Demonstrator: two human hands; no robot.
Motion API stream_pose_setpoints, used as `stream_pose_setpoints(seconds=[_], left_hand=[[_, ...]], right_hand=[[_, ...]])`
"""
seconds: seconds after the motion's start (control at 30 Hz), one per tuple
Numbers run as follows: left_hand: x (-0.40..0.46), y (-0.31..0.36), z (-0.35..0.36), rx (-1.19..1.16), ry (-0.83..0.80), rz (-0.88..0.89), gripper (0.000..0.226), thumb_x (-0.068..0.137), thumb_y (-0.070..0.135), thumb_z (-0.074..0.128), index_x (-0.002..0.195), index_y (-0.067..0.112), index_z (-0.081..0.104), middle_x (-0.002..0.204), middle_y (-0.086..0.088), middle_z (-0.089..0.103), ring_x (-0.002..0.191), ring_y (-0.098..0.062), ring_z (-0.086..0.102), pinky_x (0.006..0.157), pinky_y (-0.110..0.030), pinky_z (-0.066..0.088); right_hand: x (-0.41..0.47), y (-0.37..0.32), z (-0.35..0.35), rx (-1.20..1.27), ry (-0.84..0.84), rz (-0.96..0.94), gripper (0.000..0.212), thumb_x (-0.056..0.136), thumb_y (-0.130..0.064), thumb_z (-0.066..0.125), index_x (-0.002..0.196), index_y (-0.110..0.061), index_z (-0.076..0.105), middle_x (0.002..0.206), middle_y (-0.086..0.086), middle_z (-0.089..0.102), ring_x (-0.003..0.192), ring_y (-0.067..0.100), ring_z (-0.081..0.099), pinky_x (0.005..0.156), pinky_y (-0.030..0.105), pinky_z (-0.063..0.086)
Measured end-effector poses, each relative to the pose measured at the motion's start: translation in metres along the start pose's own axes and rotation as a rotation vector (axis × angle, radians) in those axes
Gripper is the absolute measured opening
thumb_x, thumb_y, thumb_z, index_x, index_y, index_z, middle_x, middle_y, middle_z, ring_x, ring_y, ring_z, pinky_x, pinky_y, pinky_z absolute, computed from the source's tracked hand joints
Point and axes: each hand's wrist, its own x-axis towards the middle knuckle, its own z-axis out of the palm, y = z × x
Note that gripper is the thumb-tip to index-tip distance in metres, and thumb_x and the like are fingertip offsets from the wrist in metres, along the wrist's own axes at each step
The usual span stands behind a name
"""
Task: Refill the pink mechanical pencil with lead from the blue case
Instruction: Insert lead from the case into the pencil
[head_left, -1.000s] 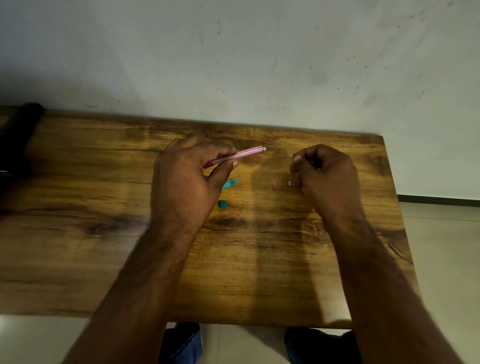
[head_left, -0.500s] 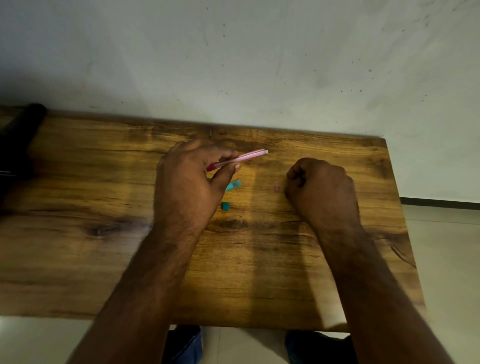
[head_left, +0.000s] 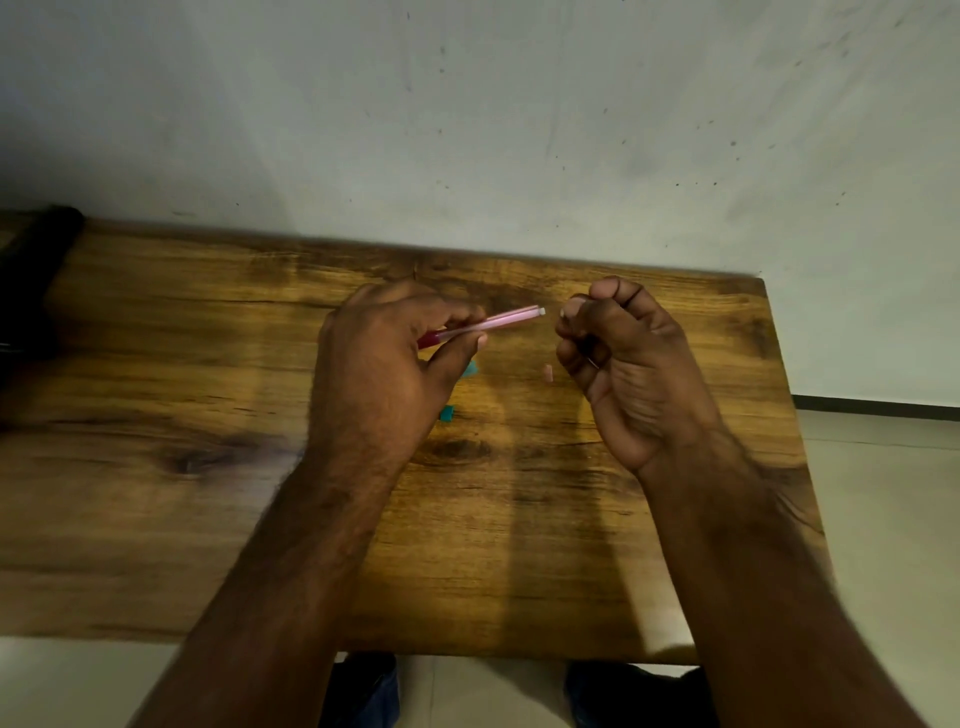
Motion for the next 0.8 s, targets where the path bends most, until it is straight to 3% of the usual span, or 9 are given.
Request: stream_pose_setpoints(seconds=[0.1,0.63,0.8], left_hand=[[0.0002,0.0001,0.0015,-0.01,-0.009,0.012,0.023,0.085,0.03,0.081,0.108,0.025,0.081,0.101,0.009,0.076,0.095,-0.014,0.067,0.084,-0.043,0.056],[-0.0002,0.0014,0.0034,-0.031,0.002,0.009,0.023,0.084,0.031,0.081,0.106,0.025,0.082,0.1,0.01,0.077,0.096,-0.014,0.067,0.083,-0.041,0.056],[-0.0002,0.003,0.0029,-0.037,-0.001,-0.001,0.021,0.084,0.03,0.081,0.105,0.026,0.082,0.095,0.013,0.073,0.093,-0.012,0.065,0.08,-0.034,0.053]], right_hand=[[-0.0001,0.0027,0.0026,0.056,-0.02,0.024,0.023,0.09,0.001,0.067,0.098,-0.02,0.059,0.078,-0.002,0.072,0.067,0.011,0.064,0.059,0.023,0.053],[0.0019,0.0075,0.0028,0.145,-0.067,0.045,0.026,0.089,0.001,0.071,0.094,-0.02,0.057,0.082,0.001,0.076,0.07,0.015,0.072,0.062,0.025,0.058],[0.0019,0.0083,0.0045,0.121,-0.07,0.015,0.027,0.089,0.003,0.069,0.097,-0.019,0.055,0.083,0.001,0.074,0.07,0.015,0.069,0.063,0.026,0.058]])
